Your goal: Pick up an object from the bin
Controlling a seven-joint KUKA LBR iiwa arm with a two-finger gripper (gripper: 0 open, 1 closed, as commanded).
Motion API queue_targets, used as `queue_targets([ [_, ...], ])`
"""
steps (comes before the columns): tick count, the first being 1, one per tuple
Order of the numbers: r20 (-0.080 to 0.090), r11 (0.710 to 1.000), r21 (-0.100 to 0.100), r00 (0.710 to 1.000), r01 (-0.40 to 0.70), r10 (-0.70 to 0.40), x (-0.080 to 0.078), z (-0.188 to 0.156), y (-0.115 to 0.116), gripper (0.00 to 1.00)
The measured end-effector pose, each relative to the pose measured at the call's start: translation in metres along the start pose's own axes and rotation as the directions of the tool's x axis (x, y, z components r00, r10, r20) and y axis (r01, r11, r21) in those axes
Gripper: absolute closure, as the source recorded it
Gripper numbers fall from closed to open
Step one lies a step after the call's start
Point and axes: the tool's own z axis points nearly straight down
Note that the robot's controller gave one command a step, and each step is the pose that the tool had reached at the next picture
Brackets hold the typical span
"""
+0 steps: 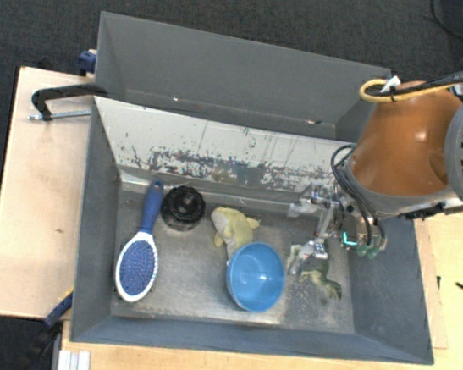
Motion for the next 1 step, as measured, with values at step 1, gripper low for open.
queue_targets([
  [1,0.007,0.992,-0.003,0.992,-0.128,0.128,-0.0186,0.1019,0.0268,0.00],
])
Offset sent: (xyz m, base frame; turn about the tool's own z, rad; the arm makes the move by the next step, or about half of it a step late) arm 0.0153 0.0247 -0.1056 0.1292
